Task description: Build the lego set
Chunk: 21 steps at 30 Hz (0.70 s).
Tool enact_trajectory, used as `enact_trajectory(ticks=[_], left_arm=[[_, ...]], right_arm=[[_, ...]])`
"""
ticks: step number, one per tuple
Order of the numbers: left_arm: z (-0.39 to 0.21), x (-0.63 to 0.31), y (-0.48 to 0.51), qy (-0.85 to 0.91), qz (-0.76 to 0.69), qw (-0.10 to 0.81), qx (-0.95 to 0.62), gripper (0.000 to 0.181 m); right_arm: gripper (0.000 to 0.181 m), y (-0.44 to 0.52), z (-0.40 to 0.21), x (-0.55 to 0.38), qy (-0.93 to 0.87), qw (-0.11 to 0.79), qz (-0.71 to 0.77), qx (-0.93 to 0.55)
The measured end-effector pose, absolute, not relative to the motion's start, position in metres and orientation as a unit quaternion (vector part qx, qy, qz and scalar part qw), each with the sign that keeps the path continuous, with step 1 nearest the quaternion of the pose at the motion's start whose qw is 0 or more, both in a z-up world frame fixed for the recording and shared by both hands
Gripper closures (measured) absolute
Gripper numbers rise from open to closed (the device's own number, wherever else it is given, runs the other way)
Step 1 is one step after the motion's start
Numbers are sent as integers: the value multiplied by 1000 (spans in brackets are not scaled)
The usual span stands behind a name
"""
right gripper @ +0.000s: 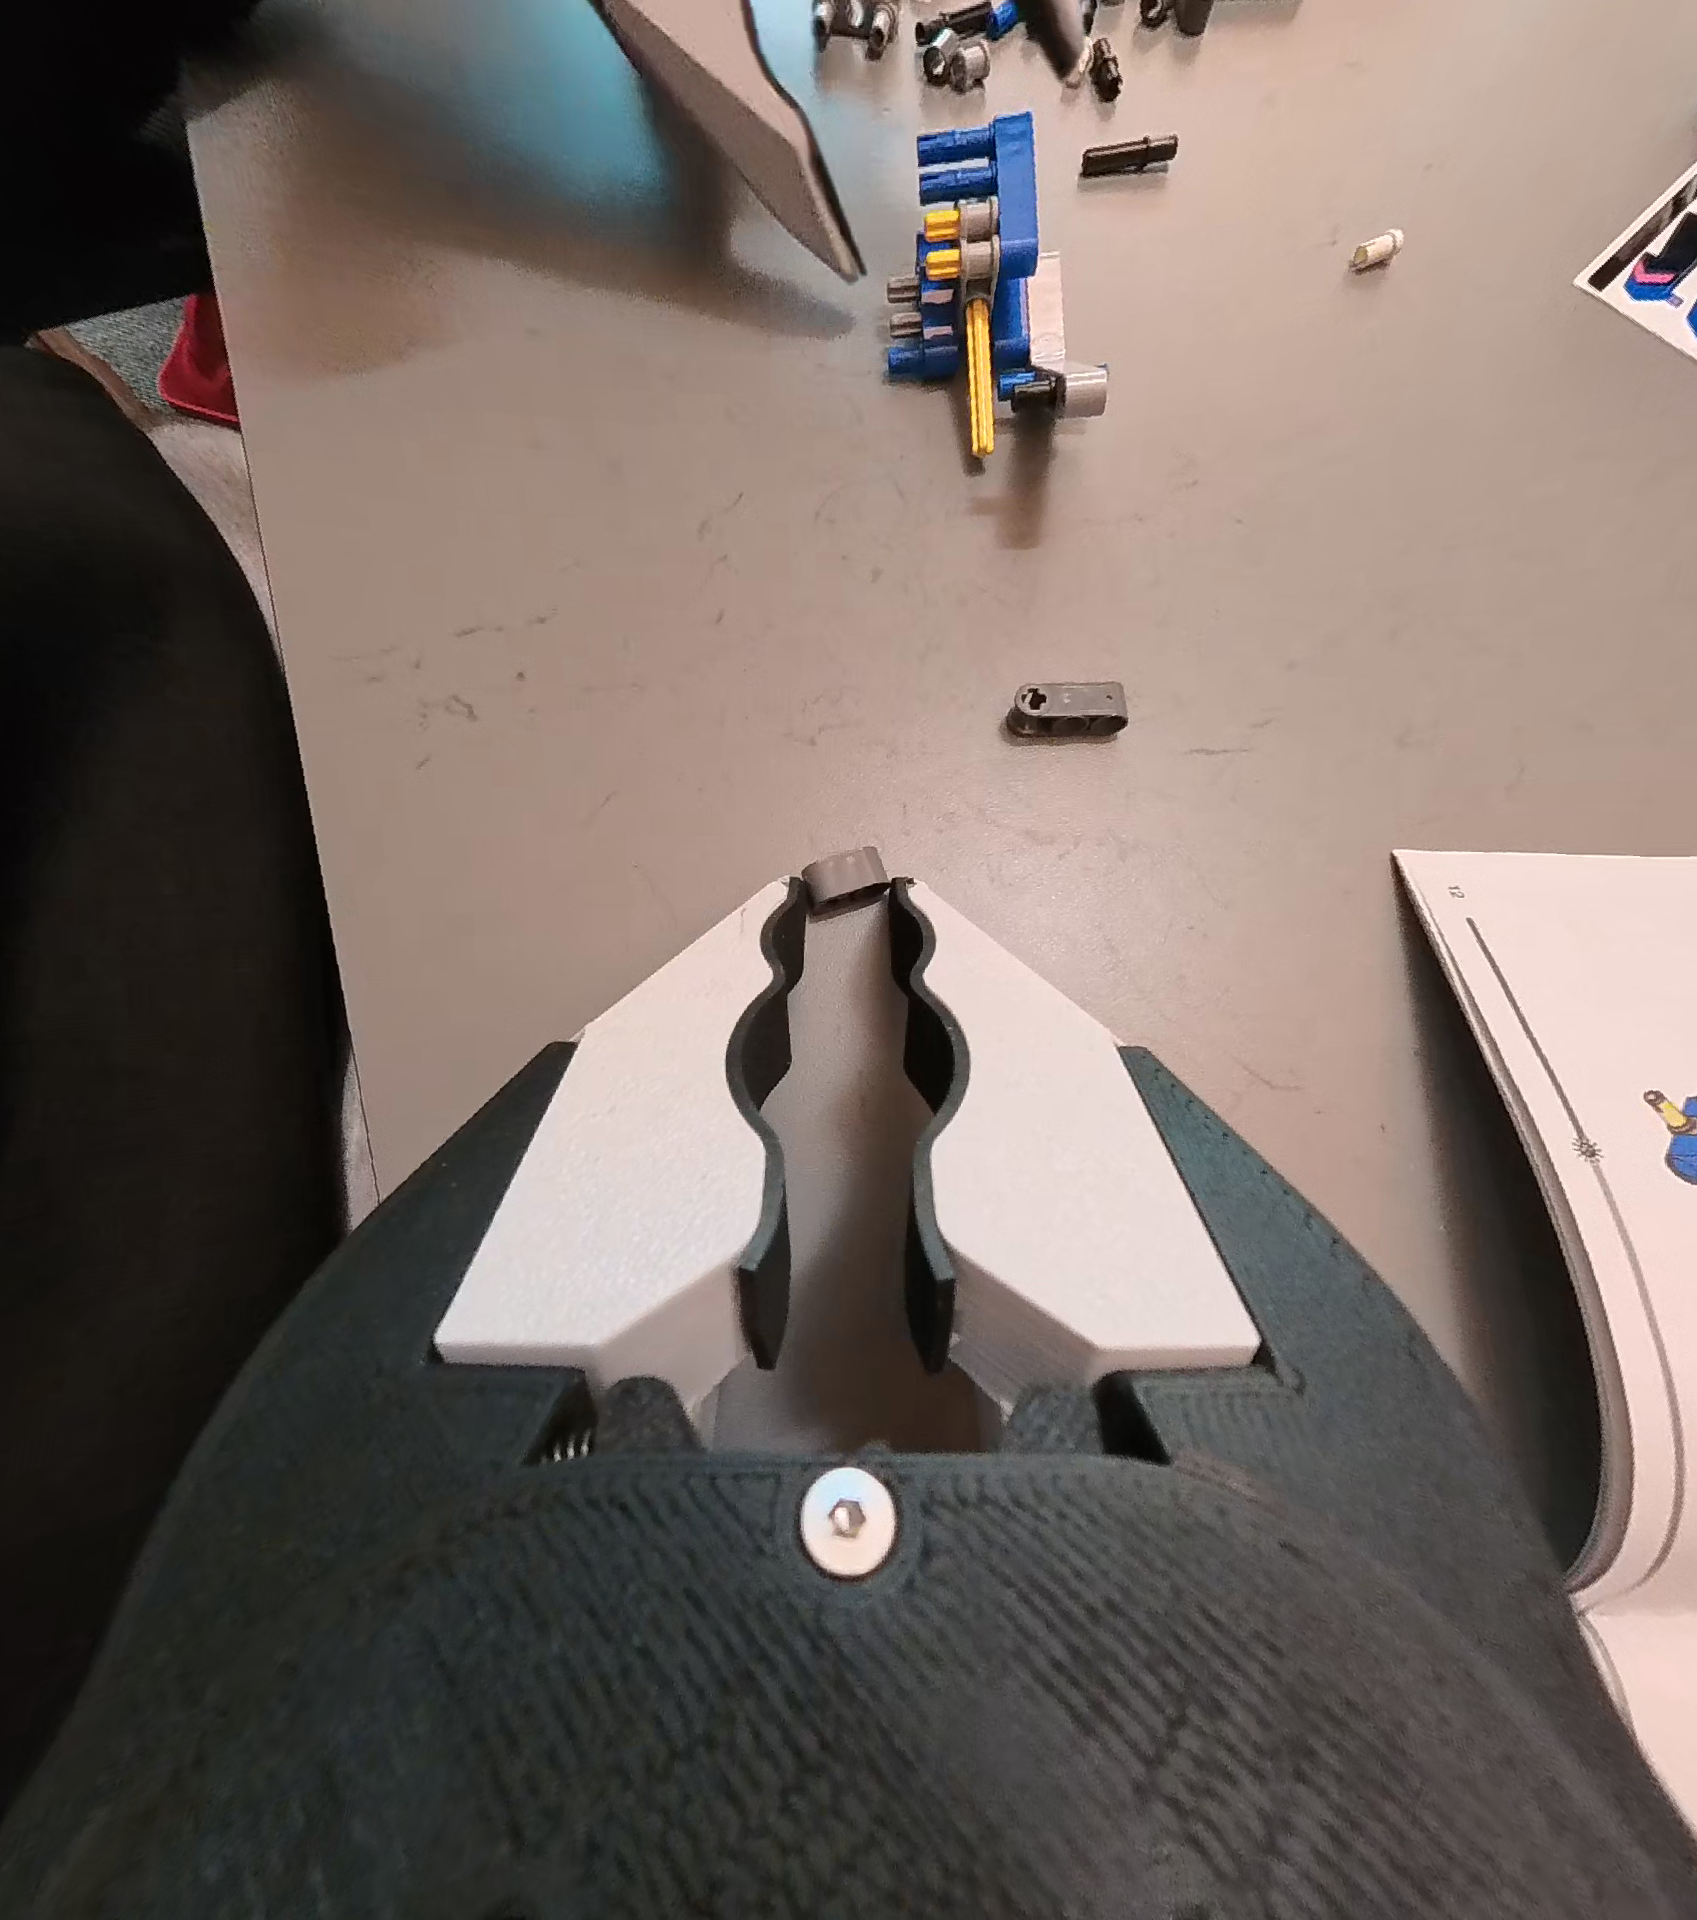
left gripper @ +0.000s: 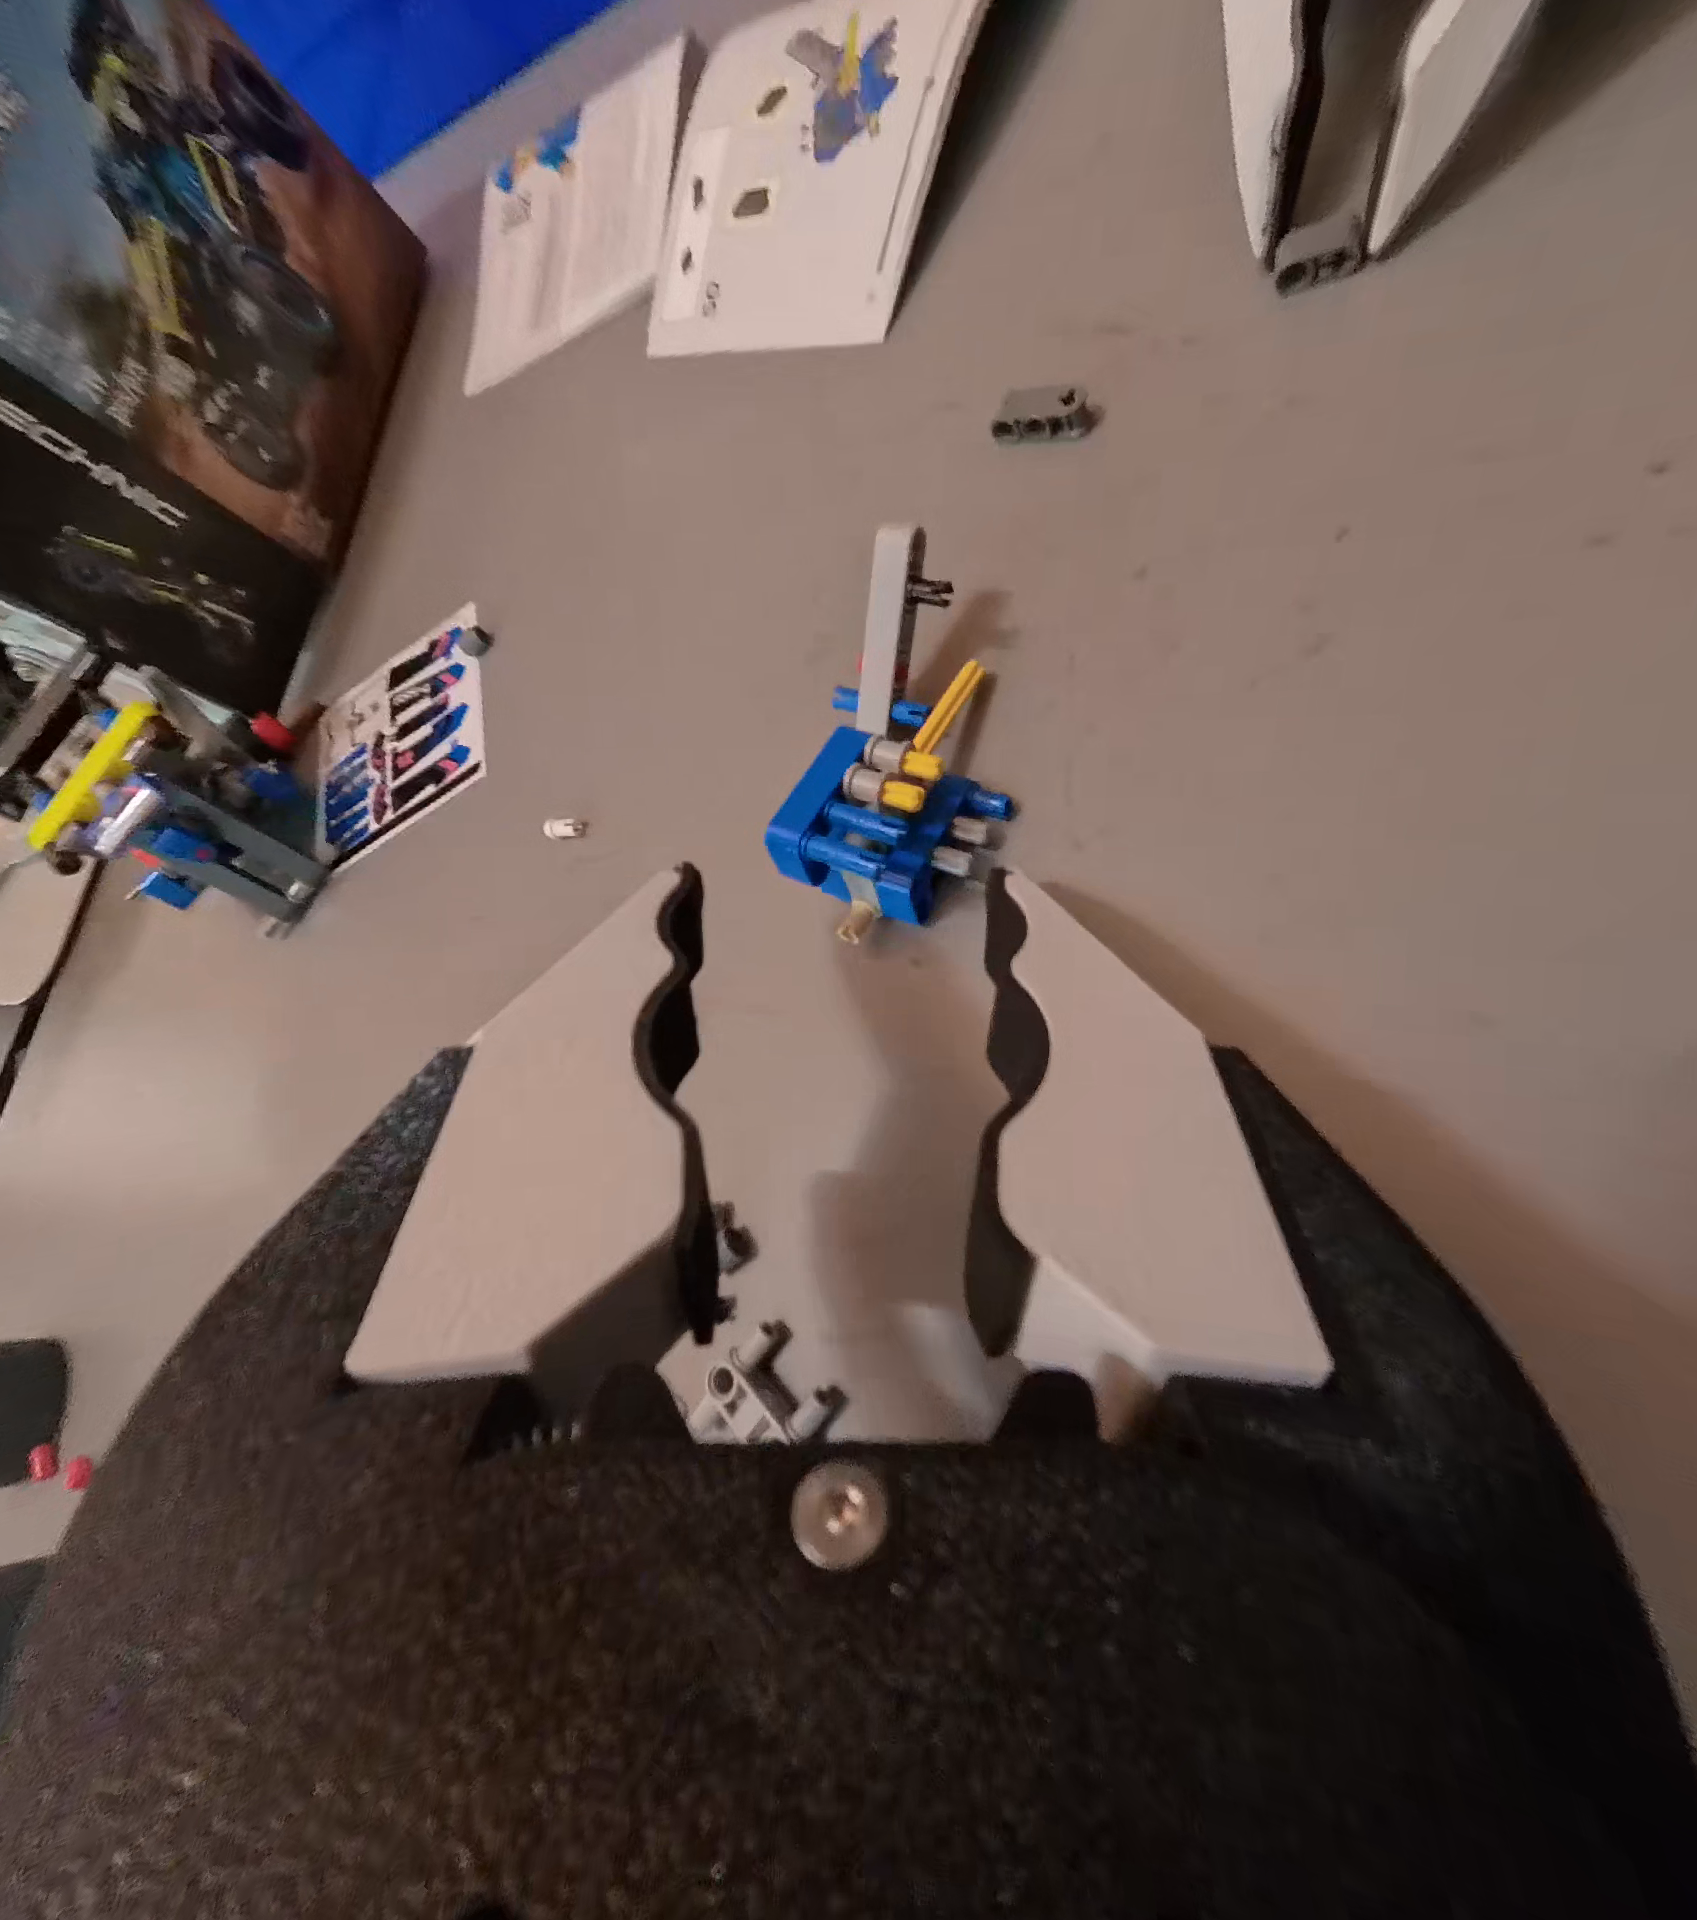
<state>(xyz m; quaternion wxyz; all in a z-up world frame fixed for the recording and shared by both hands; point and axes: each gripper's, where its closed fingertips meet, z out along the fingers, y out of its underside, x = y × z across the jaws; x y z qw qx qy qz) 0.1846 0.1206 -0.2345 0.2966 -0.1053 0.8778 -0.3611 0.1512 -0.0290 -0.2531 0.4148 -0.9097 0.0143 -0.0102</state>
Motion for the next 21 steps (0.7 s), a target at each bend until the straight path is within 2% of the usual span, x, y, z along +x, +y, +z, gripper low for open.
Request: enact_trajectory(ticks=[1, 3, 6, 11, 13, 21], left_arm=[[-235, 186, 119, 879, -363, 292, -103, 132], [-235, 188, 115, 878, -374, 281, -103, 132], [-239, 185, 113, 885, -367, 267, -102, 145], [-238, 177, 108, 891, -350, 269, -103, 146], [-237, 171, 104, 895, -347, 265, -97, 155], [-240, 162, 97, 906, -320, 260, -95, 155]], right_arm=[[166, -29, -253, 151, 14, 415, -11, -910], [167, -29, -253, 151, 14, 415, -11, -910], [166, -29, -253, 151, 13, 415, -13, -910], [167, -29, -253, 151, 12, 415, -15, -910], [167, -29, -253, 151, 13, 415, -14, -910], [167, -29, -253, 151, 10, 414, -19, -910]])
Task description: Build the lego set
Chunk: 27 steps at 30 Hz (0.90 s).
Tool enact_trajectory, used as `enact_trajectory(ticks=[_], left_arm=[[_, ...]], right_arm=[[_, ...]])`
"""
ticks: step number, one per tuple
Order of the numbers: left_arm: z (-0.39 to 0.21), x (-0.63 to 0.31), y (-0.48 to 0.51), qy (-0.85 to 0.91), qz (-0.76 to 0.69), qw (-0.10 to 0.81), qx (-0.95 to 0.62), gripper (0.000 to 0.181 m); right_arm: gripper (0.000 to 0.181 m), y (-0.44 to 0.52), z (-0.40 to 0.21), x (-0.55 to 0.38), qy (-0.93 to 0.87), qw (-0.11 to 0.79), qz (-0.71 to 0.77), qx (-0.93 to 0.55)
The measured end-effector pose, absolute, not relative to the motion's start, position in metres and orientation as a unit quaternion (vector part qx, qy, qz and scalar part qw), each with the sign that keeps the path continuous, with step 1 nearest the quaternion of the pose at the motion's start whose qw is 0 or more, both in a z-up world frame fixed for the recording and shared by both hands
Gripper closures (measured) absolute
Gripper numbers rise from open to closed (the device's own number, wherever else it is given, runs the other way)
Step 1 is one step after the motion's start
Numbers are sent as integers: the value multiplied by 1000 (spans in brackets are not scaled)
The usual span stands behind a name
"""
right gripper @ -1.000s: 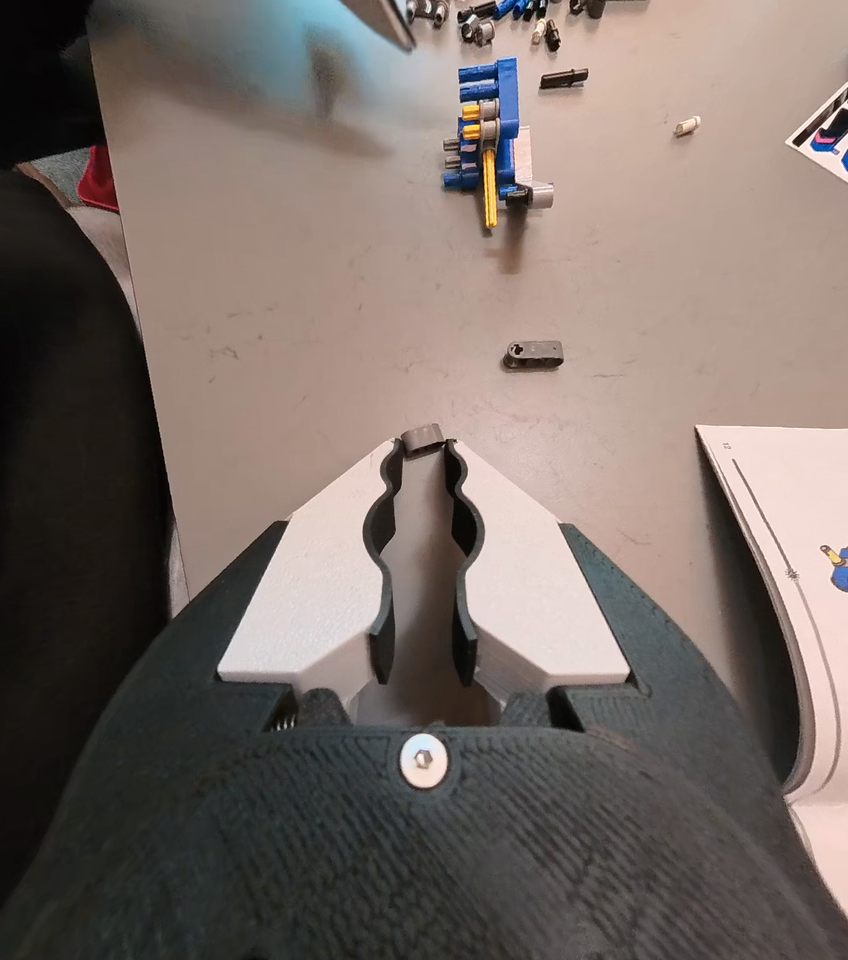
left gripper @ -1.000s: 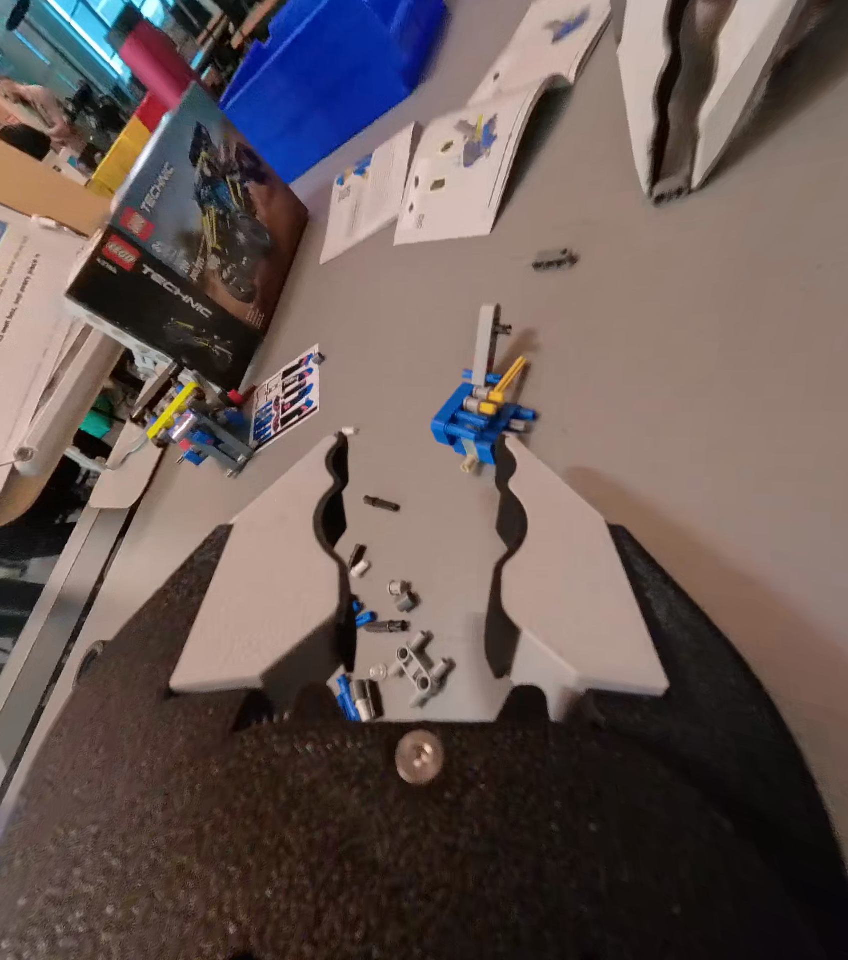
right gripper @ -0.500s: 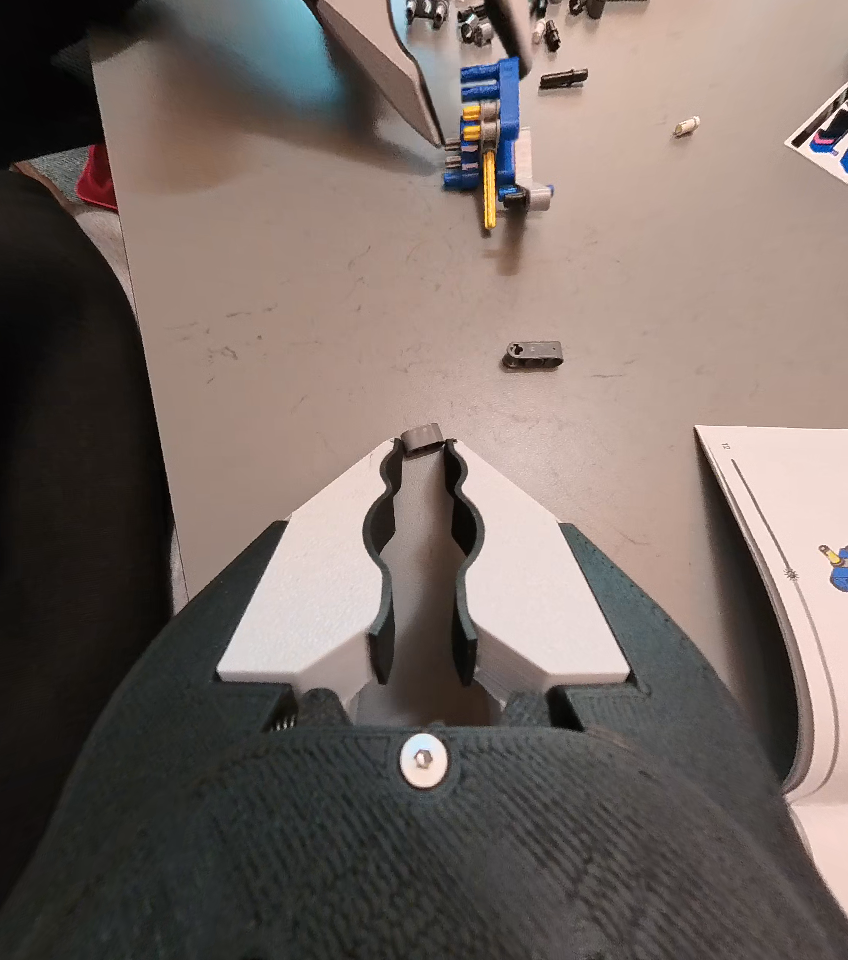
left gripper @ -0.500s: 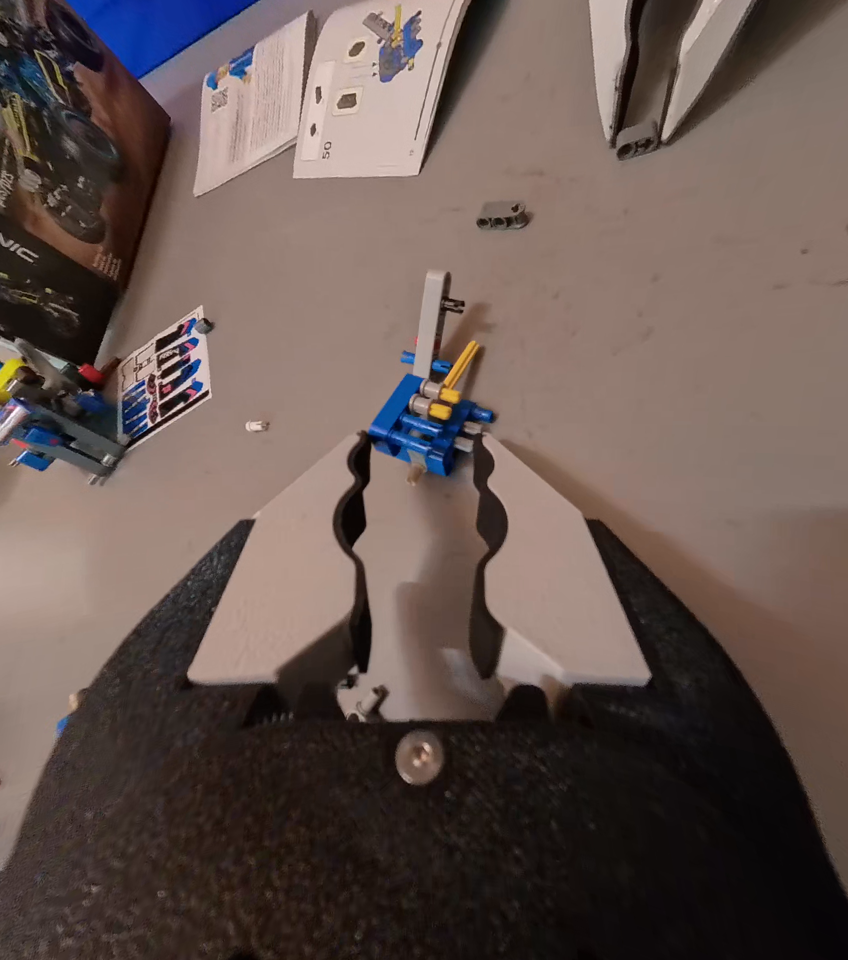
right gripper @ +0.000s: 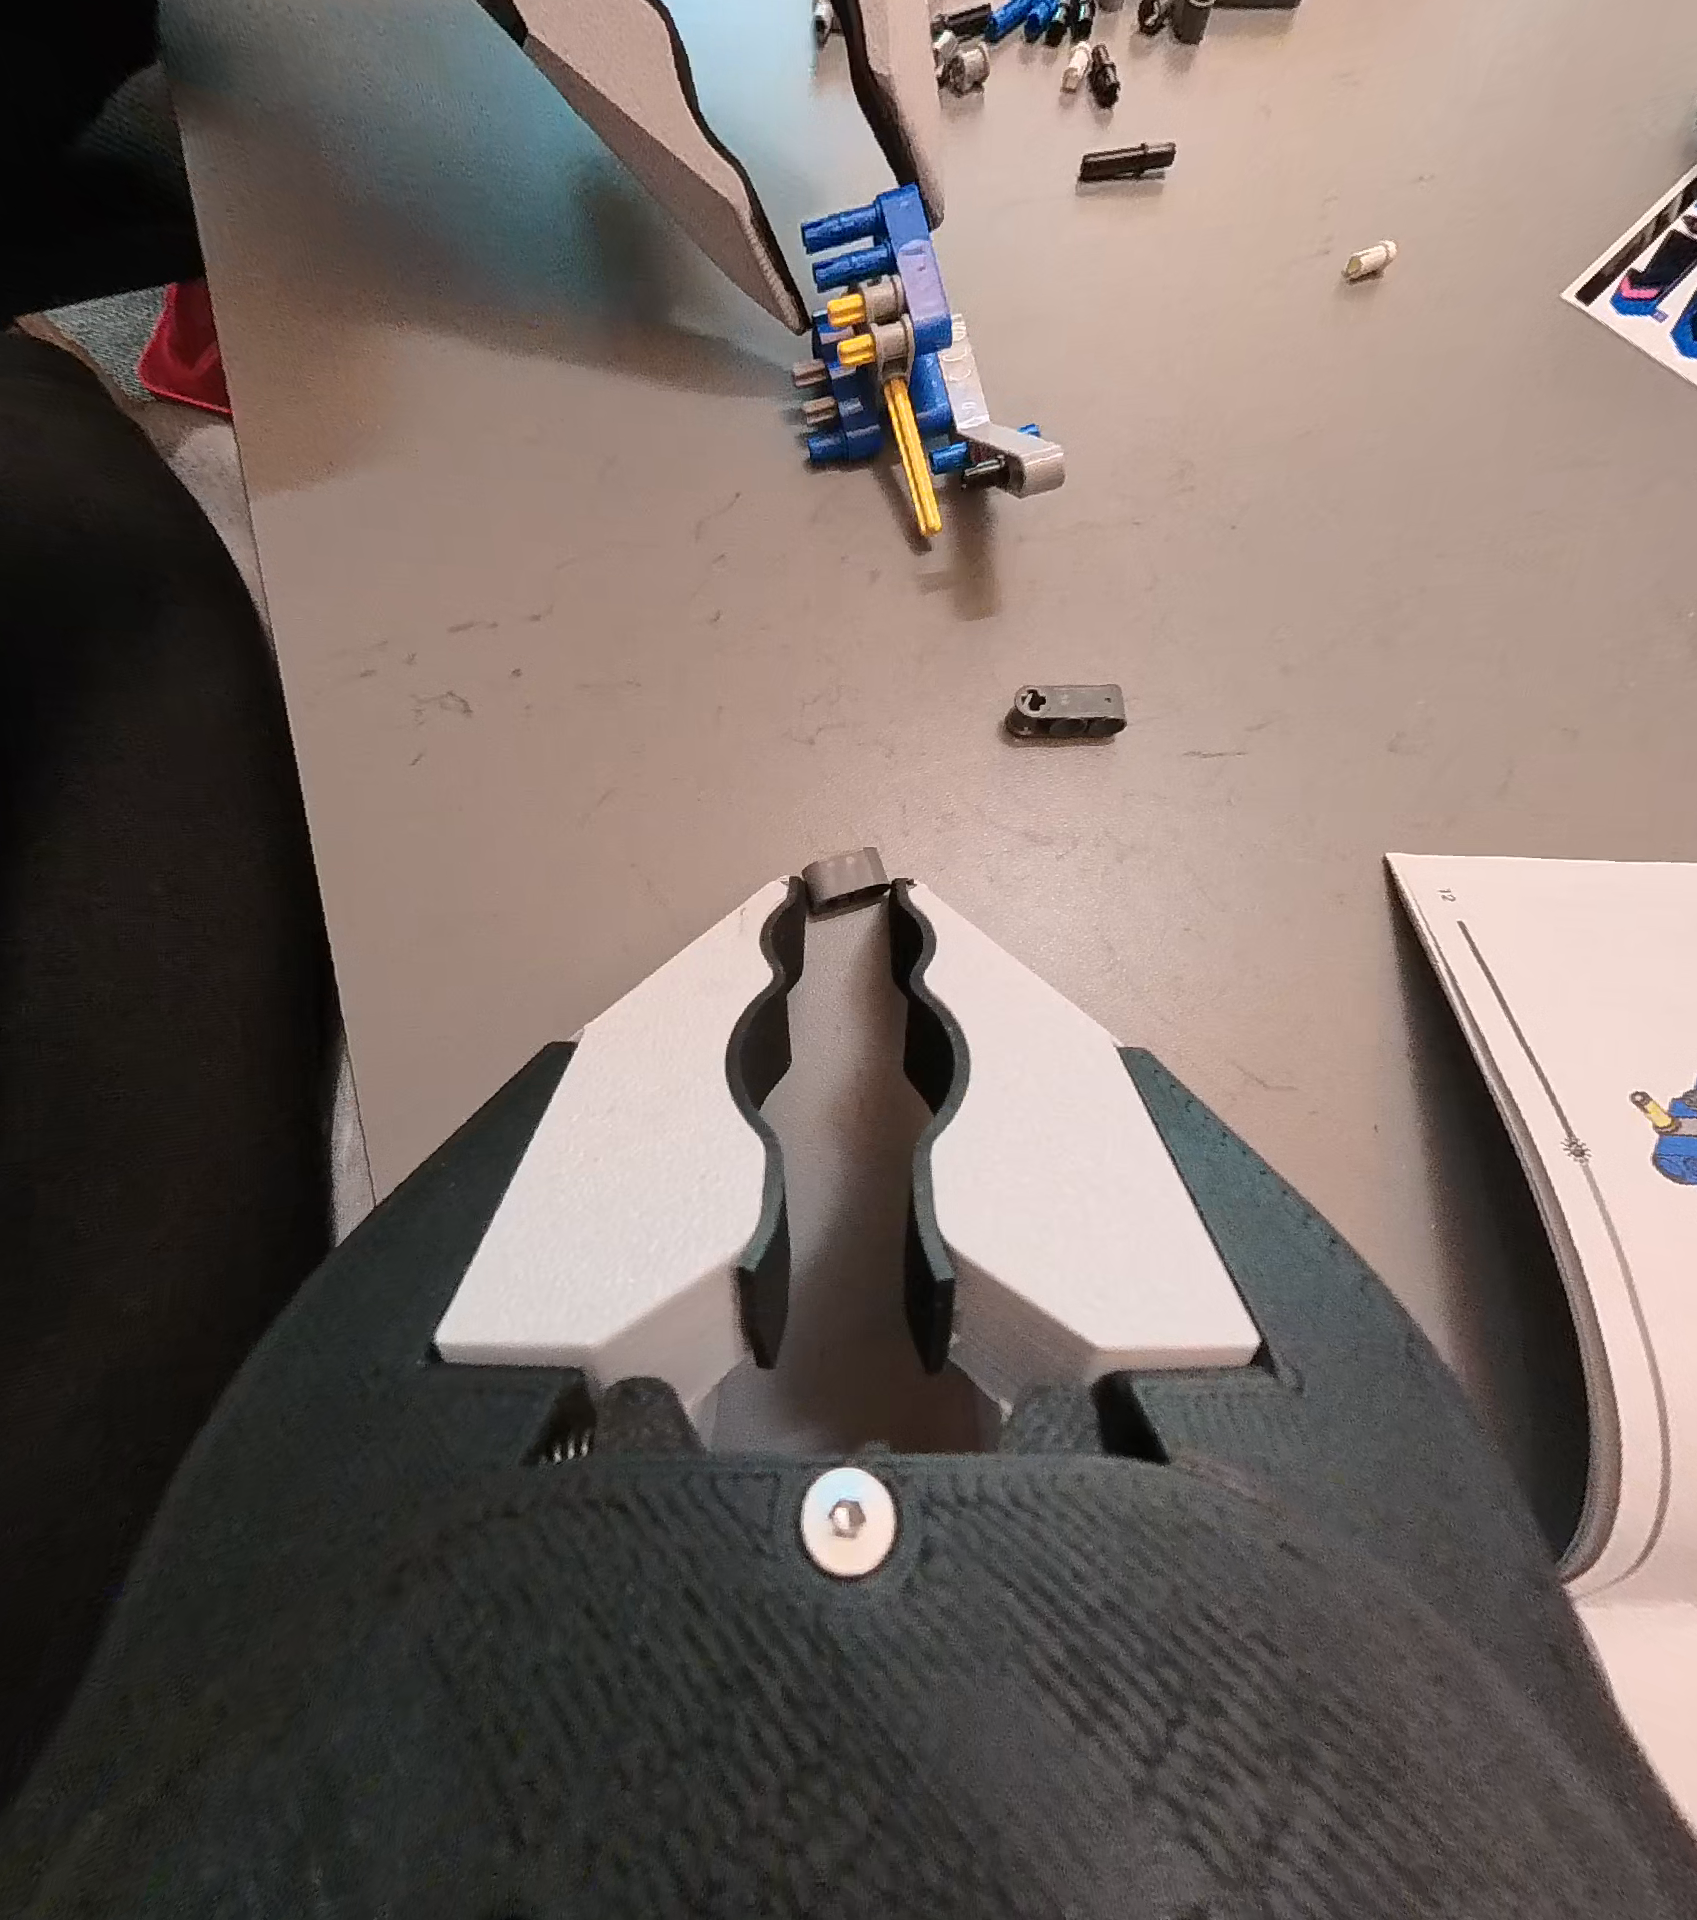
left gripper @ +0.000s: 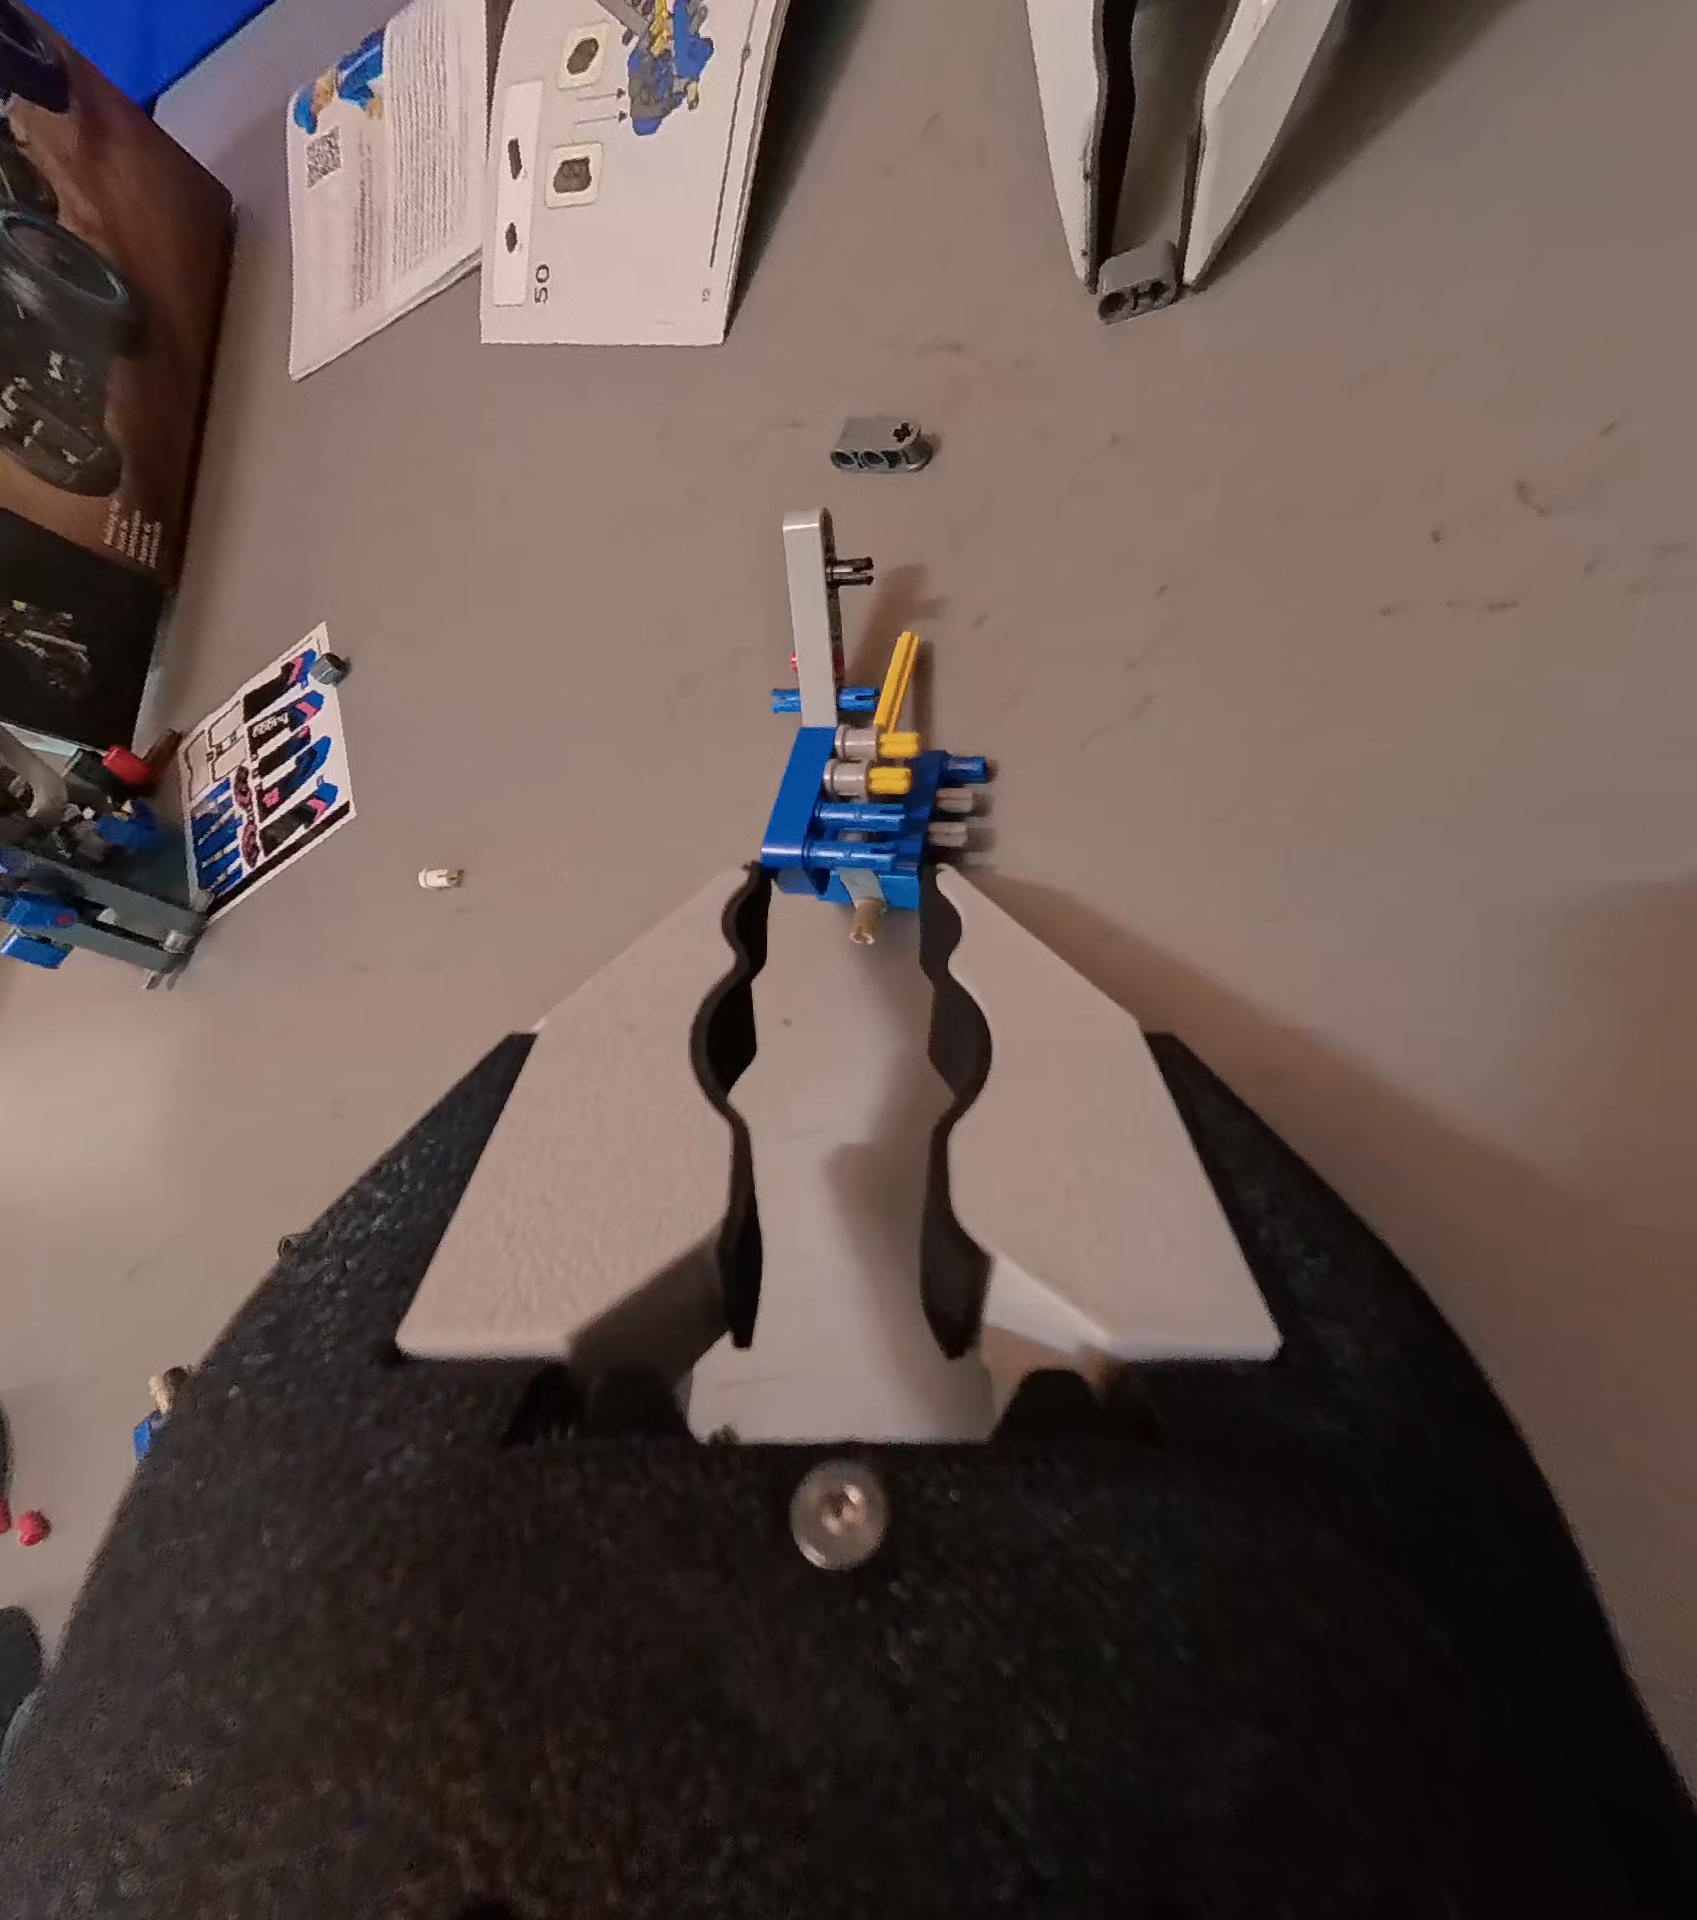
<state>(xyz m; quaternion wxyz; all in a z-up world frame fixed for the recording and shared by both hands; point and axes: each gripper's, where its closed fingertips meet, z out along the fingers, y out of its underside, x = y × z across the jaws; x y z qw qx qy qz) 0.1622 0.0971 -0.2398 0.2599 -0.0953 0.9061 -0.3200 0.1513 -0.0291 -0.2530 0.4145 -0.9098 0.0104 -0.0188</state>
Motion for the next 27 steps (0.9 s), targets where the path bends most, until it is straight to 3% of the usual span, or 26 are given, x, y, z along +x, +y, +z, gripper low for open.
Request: enact_trajectory(ticks=[8, 27], left_arm=[[-241, 151, 89, 903, -326, 253, -118, 155], [-212, 143, 98, 852, -373, 337, -144, 154]], right_arm=[[167, -29, -253, 151, 4, 415, -32, -909], [160, -31, -253, 147, -8, 416, 19, -909]])
